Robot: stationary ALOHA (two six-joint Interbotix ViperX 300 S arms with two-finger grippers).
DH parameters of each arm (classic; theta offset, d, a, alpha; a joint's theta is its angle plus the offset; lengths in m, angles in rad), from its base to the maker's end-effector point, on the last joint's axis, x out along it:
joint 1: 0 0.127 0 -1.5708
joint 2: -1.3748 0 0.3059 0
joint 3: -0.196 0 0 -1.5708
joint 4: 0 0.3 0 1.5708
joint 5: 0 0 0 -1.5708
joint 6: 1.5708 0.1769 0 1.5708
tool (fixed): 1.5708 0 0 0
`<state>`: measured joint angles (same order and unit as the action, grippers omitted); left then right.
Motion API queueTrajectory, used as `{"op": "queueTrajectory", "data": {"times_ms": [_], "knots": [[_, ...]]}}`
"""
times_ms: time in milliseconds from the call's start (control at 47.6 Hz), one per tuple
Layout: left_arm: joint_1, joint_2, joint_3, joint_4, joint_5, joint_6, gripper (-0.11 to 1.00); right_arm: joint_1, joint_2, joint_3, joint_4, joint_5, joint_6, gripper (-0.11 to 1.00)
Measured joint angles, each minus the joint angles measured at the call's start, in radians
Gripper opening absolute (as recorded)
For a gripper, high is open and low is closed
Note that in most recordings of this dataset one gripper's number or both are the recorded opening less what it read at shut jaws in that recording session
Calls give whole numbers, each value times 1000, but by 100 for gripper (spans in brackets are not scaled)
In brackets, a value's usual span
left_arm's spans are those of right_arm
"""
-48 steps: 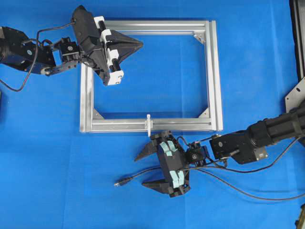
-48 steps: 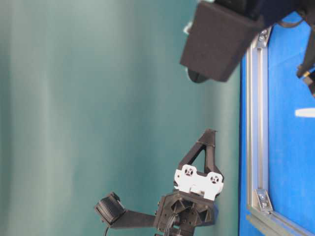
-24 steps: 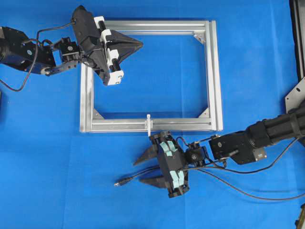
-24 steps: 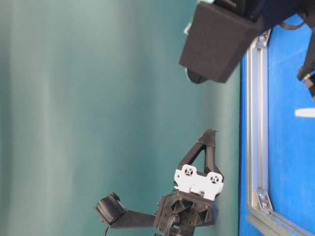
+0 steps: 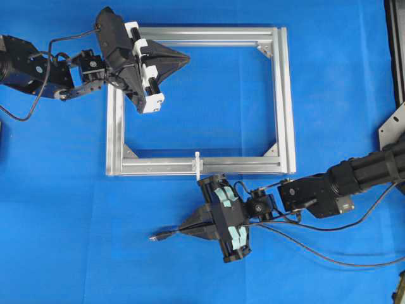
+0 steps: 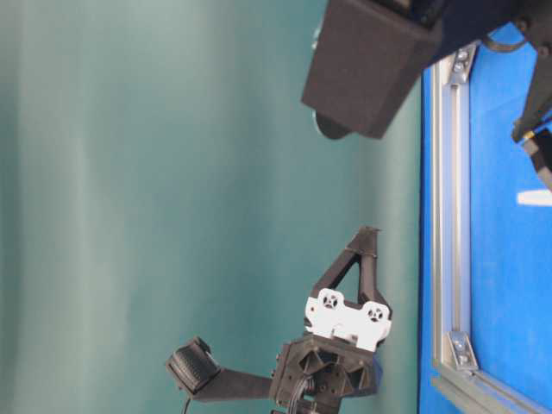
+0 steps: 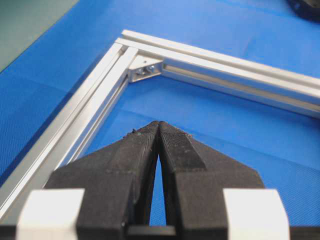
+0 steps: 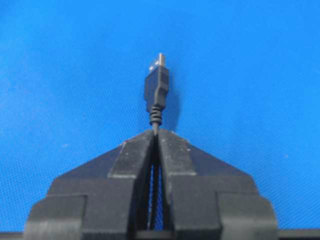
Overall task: Insert the wire through the string loop located in the center.
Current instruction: 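Close the right gripper on the cable just behind the USB plug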
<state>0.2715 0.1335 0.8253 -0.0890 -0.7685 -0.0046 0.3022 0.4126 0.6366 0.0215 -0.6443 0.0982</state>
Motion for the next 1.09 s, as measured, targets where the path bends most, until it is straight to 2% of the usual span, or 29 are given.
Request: {"op": "queueTrajectory", "data": {"times_ms": [336,735,1092], "knots": [[0,0,0,0,0,-2,0,-2,-18,6,0,17,3,-2],[0,0,0,0,0,-2,0,0,-229,14,0,213,-5,-2],[0,2,-2,0,0,-2,0,-2,-270,20,0,247,-6,-2]]}}
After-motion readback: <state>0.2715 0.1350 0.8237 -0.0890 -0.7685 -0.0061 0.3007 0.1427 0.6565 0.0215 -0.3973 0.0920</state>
